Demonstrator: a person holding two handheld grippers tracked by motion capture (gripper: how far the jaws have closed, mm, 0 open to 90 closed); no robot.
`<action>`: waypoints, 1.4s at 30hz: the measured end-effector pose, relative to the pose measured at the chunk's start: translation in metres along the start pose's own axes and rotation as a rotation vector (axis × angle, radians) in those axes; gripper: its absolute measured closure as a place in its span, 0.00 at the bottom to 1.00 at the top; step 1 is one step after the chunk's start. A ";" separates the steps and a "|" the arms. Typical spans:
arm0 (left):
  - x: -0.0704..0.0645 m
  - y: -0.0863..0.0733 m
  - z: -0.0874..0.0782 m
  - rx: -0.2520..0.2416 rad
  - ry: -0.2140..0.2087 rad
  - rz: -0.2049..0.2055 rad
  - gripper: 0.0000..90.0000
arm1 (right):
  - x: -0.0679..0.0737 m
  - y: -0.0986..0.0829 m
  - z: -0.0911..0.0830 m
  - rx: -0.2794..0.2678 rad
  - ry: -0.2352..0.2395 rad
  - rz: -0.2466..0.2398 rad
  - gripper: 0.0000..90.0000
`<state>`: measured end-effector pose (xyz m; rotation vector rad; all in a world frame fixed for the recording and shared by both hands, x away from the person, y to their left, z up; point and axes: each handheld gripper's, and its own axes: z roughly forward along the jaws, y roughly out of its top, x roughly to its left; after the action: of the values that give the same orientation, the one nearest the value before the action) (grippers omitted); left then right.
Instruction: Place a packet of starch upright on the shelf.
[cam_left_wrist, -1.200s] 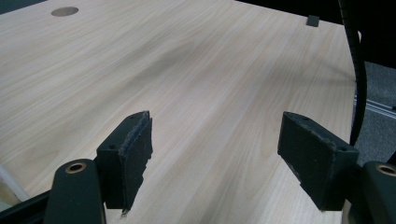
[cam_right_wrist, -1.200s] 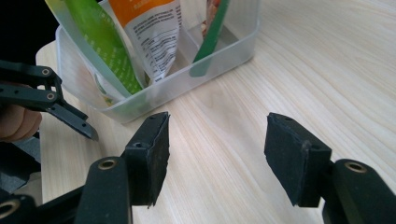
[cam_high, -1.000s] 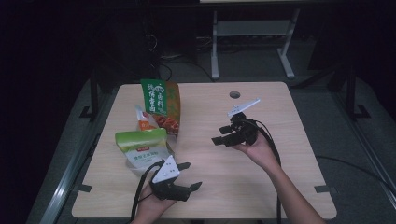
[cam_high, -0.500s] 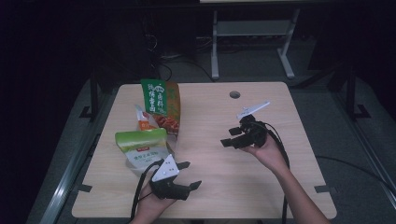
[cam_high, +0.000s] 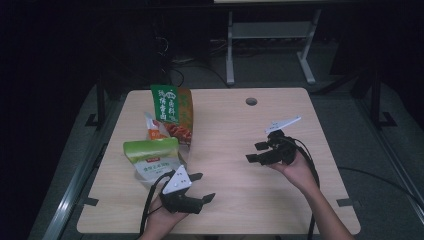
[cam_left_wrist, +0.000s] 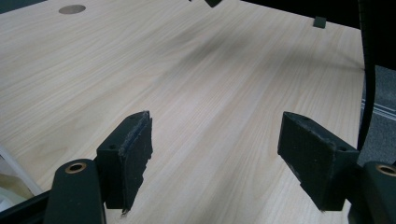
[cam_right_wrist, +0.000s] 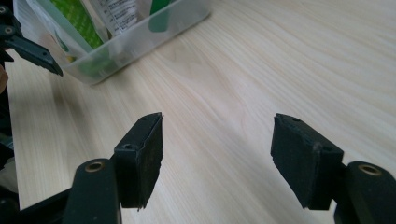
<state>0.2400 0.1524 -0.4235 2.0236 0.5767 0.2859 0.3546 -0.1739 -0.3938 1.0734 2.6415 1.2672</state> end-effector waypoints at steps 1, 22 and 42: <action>0.000 0.000 0.000 0.000 0.000 0.000 0.29 | -0.001 -0.003 -0.001 -0.002 -0.001 0.005 0.37; 0.002 0.000 -0.001 0.001 0.006 0.003 0.29 | -0.004 -0.056 -0.025 -0.015 -0.048 0.055 0.36; 0.002 -0.001 0.000 0.010 0.009 -0.002 0.29 | -0.005 -0.096 -0.038 -0.047 -0.072 0.102 0.36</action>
<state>0.2413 0.1542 -0.4241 2.0323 0.5865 0.2916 0.2918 -0.2439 -0.4364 1.2369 2.5221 1.2753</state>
